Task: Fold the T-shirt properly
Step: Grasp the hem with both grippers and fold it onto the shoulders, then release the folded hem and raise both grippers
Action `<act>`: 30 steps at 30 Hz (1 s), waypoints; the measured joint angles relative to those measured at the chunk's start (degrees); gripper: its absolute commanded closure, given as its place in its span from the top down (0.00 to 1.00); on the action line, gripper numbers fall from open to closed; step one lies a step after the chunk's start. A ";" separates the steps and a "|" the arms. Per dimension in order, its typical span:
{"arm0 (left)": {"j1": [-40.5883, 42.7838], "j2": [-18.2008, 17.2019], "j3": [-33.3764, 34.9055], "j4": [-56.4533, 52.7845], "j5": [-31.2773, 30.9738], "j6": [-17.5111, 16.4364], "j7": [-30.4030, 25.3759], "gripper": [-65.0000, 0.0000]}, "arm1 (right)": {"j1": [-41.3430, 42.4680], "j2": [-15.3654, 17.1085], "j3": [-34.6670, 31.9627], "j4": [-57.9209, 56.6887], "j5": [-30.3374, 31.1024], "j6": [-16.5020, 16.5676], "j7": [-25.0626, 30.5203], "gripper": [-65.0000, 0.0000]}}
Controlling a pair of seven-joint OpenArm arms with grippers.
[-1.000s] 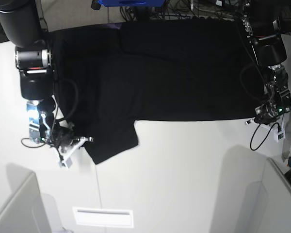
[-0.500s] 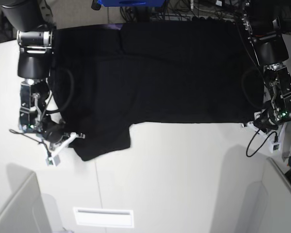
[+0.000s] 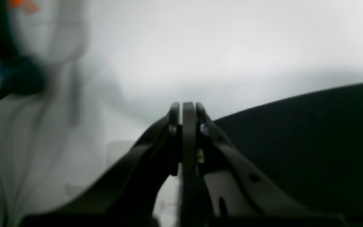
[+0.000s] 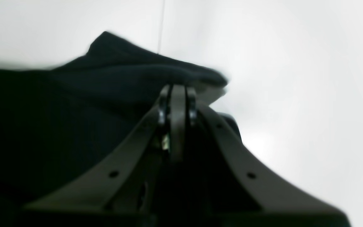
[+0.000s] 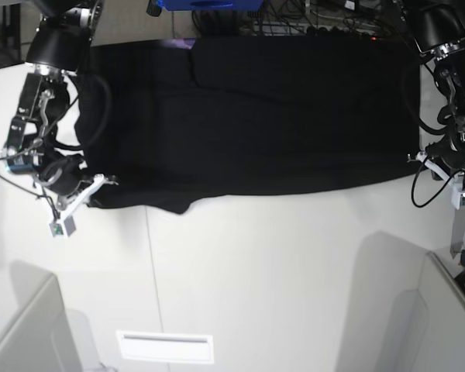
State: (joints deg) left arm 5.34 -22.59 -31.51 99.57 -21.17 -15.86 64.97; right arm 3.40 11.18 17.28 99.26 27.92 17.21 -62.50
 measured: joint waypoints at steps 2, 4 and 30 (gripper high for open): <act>2.58 0.04 -1.09 1.36 -0.04 -0.07 0.09 0.00 | -2.58 0.00 1.14 4.44 0.46 0.17 -2.05 0.00; 5.75 0.26 -2.60 3.87 -0.48 -0.52 0.11 0.00 | -5.03 -0.11 2.84 8.81 0.26 0.17 -4.26 0.00; 22.80 -2.08 -4.57 8.17 -6.32 -4.11 -0.17 0.00 | -32.24 -4.46 25.11 15.50 36.24 0.76 -8.24 0.00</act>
State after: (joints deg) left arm 28.14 -24.67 -36.07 107.74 -27.49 -19.97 64.79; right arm -28.84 6.72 42.39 114.76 64.16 17.98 -70.74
